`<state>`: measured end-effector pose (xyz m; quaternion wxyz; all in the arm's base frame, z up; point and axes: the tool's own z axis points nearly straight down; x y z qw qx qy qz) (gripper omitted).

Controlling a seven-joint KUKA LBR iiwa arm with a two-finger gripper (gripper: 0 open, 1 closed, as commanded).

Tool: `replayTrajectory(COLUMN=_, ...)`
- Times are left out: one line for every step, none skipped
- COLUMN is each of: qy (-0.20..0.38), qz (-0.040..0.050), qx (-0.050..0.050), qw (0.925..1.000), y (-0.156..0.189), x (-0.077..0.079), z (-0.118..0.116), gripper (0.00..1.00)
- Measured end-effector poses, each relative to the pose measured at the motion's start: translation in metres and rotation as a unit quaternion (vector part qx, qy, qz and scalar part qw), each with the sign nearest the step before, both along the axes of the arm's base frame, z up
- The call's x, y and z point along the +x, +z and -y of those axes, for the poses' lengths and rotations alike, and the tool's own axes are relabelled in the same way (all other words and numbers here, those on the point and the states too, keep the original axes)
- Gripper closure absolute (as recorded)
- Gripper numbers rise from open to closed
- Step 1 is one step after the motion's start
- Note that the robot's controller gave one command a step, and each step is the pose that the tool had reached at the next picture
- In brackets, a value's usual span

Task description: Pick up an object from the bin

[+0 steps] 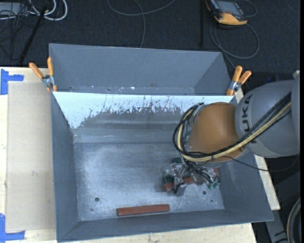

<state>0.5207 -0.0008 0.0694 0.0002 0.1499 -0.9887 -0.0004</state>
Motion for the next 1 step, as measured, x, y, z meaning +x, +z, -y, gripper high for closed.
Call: replayTrajectory(qy=-0.011, qz=0.0045, qx=-0.001, qw=0.9999, y=0.1488, x=0.0204, z=0.0217, gripper=1.0)
